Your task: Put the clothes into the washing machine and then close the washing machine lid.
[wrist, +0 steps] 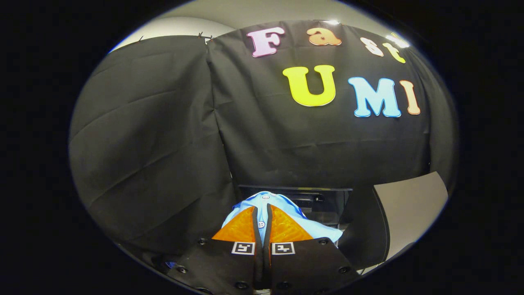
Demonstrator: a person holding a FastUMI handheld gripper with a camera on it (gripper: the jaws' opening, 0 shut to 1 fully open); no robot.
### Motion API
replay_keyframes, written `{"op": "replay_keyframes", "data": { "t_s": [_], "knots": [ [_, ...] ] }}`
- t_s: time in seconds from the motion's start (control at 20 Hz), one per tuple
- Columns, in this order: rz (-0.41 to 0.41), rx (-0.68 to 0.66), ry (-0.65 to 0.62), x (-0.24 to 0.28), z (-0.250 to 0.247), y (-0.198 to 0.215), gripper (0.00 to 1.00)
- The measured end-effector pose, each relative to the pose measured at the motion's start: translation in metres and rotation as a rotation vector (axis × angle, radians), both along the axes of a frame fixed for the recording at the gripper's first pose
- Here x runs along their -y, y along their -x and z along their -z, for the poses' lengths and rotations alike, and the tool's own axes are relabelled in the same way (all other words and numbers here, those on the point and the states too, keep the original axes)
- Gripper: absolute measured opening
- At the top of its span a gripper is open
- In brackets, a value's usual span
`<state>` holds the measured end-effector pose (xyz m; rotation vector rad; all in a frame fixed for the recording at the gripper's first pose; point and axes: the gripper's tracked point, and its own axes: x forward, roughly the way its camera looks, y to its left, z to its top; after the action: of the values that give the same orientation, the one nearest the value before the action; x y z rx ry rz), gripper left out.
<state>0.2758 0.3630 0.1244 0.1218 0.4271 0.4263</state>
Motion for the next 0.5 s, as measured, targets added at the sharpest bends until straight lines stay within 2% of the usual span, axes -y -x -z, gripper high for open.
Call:
{"op": "replay_keyframes", "data": {
  "t_s": [0.5],
  "knots": [
    [-0.007, -0.112, 0.041, -0.006, 0.084, -0.028, 0.01]
  ]
}}
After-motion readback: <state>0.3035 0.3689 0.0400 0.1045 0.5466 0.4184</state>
